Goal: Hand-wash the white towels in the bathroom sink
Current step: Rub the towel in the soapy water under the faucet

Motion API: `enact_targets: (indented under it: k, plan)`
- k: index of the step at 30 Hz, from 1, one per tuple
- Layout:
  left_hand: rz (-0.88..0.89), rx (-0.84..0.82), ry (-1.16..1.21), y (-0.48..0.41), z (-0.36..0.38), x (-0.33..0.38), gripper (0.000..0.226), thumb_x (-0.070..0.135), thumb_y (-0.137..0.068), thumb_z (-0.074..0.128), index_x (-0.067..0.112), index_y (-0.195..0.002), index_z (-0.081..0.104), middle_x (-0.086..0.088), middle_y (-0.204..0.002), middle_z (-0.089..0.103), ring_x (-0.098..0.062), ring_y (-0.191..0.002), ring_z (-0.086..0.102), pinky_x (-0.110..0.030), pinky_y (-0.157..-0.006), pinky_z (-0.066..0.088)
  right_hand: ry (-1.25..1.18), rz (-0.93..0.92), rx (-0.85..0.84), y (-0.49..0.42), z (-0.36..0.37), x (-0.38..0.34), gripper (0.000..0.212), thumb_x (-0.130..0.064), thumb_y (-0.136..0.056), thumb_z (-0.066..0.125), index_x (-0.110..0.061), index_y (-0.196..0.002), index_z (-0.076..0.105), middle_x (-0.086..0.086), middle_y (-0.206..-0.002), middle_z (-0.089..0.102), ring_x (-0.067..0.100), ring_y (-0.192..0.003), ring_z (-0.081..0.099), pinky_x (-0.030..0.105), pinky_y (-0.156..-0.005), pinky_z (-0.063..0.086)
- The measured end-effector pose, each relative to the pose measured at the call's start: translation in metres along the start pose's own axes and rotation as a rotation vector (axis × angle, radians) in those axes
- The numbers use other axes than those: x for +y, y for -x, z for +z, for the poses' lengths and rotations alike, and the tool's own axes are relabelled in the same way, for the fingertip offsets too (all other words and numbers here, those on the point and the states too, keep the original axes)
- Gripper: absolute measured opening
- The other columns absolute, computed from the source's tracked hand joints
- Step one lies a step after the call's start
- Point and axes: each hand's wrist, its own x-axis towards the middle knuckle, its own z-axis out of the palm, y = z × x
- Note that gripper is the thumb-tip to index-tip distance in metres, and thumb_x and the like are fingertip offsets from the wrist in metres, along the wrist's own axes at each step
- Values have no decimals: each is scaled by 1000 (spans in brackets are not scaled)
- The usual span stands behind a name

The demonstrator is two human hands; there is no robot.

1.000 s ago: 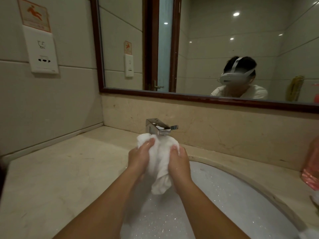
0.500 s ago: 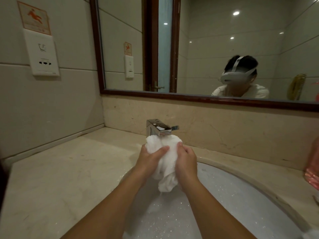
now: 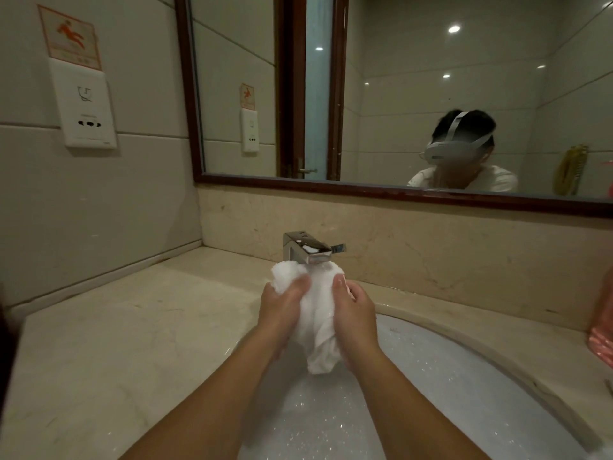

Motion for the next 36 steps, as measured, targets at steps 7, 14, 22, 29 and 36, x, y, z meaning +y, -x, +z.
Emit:
enact_targets:
  k: [7,14,22,29,36]
  plan:
    - [-13,5,-120,15,7,11,72,82,-90,47,20,-128,44,3,-121,61,-22,-110,63,-45,-100,53,371,-189,-109,14,6,3,42,-53,-110,36,-47,-151,40,2,-148,30,23,-118,55,37,-98,49]
    - [-128,-216,12,21,13,14,83,70,-103,14,16,-107,77,-10,-103,79,-20,-101,74,-27,-85,59,373,-51,-124,10,-1,9,97,-96,-74,51,-40,-153,44,0,-144,57,23,-122,62,37,-96,53]
    - [137,-158,-151,15,6,6,35,48,-95,68,32,-125,64,-2,-134,63,-20,-117,64,-44,-105,54,-331,433,-74,-4,-14,-5,41,-44,-104,55,-8,-114,71,20,-97,79,38,-88,76,40,-71,60]
    - [-28,-161,56,7,18,-14,97,94,-54,67,31,-128,69,-8,-126,73,-29,-109,73,-52,-99,58,-358,381,-118,-12,-6,4,51,-48,-106,48,-5,-118,74,26,-103,78,44,-101,75,55,-93,59]
    - [-37,-128,241,10,28,-11,89,89,-62,68,37,-134,62,-5,-125,73,-27,-108,75,-50,-94,61,-265,231,-113,-17,-1,5,47,-51,-108,47,-15,-132,66,15,-113,78,32,-99,79,47,-85,65]
